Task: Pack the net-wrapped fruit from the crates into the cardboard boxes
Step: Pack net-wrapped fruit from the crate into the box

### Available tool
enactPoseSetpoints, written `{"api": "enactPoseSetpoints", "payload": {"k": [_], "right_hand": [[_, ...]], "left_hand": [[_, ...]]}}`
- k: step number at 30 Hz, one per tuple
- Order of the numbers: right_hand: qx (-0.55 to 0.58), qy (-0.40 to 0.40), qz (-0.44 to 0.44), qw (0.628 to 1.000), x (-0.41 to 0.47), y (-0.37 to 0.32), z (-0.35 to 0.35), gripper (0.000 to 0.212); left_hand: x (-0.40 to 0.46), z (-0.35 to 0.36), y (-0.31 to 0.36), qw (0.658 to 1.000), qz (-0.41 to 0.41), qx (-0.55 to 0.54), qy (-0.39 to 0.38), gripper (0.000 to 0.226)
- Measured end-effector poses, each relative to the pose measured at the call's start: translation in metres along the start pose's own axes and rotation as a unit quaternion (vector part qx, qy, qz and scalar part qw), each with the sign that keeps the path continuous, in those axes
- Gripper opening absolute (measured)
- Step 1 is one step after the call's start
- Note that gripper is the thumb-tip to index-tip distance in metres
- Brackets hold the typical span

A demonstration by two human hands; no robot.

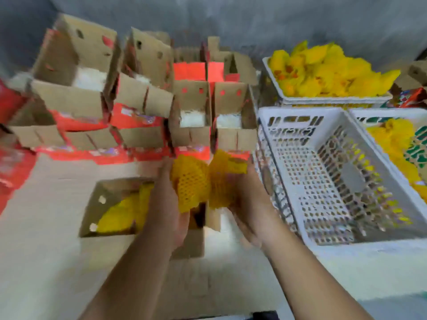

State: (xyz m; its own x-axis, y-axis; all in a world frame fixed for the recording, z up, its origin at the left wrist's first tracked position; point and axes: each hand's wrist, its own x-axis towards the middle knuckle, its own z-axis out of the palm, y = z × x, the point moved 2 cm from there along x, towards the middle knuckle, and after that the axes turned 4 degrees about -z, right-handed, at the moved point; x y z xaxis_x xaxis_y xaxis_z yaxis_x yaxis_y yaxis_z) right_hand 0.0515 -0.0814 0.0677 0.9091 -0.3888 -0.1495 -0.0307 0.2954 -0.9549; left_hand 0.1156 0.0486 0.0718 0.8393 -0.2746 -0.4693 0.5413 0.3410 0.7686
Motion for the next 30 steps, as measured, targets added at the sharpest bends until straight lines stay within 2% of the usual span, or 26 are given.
{"api": "enactPoseSetpoints", "payload": {"k": [3,5,6,8,10,12,15,17,19,20,22,23,26,28,30], "right_hand": [[-0.095,-0.009,0.0,0.995,-0.012,0.028,0.077,0.034],[-0.164,-0.008,-0.044,0.985,-0.019,0.04,0.113,0.025],[-0.169,-0.021,-0.052,0.984,-0.021,0.046,0.127,0.021],[-0.168,-0.033,-0.041,0.984,-0.02,0.054,0.145,0.028],[-0.164,-0.022,-0.037,0.985,-0.013,0.059,0.152,0.036],[-0.162,0.037,-0.04,0.985,-0.007,0.061,0.147,0.041],[-0.138,0.151,-0.024,0.978,0.002,0.068,0.125,0.045],[-0.161,0.208,0.0,0.965,0.006,0.076,0.11,0.047],[-0.227,0.219,0.009,0.949,0.01,0.084,0.1,0.042],[-0.269,0.208,0.005,0.94,0.011,0.088,0.097,0.037],[-0.345,0.183,0.004,0.92,0.015,0.092,0.094,0.033],[-0.368,0.178,0.007,0.912,0.018,0.092,0.092,0.035],[-0.409,0.179,-0.003,0.895,0.021,0.088,0.085,0.049],[-0.442,0.153,-0.008,0.884,0.023,0.088,0.084,0.052],[-0.489,0.088,0.012,0.868,0.024,0.093,0.085,0.053]], "left_hand": [[-0.012,-0.088,0.034,0.987,0.016,0.146,0.073,0.047],[-0.015,-0.134,0.05,0.98,-0.011,0.19,0.053,0.044],[-0.018,-0.15,0.056,0.984,-0.047,0.171,0.021,0.039],[-0.022,-0.171,0.065,0.986,-0.115,0.116,-0.028,0.031],[-0.017,-0.181,0.066,0.989,-0.133,0.067,-0.024,0.027],[-0.003,-0.178,0.066,0.992,-0.104,0.077,0.0,0.02],[0.026,-0.166,0.06,0.974,0.027,0.22,0.056,0.025],[0.04,-0.158,0.054,0.924,0.138,0.346,0.085,0.037],[0.054,-0.152,0.038,0.864,0.179,0.469,0.04,0.049],[0.057,-0.15,0.03,0.818,0.19,0.543,0.021,0.054],[0.064,-0.154,0.024,0.712,0.231,0.662,0.033,0.059],[0.065,-0.156,0.025,0.691,0.247,0.679,0.036,0.06],[0.064,-0.166,0.021,0.705,0.222,0.674,0.0,0.066],[0.066,-0.175,0.014,0.66,0.197,0.724,-0.012,0.066],[0.067,-0.183,0.008,0.645,0.172,0.744,-0.015,0.06]]}}
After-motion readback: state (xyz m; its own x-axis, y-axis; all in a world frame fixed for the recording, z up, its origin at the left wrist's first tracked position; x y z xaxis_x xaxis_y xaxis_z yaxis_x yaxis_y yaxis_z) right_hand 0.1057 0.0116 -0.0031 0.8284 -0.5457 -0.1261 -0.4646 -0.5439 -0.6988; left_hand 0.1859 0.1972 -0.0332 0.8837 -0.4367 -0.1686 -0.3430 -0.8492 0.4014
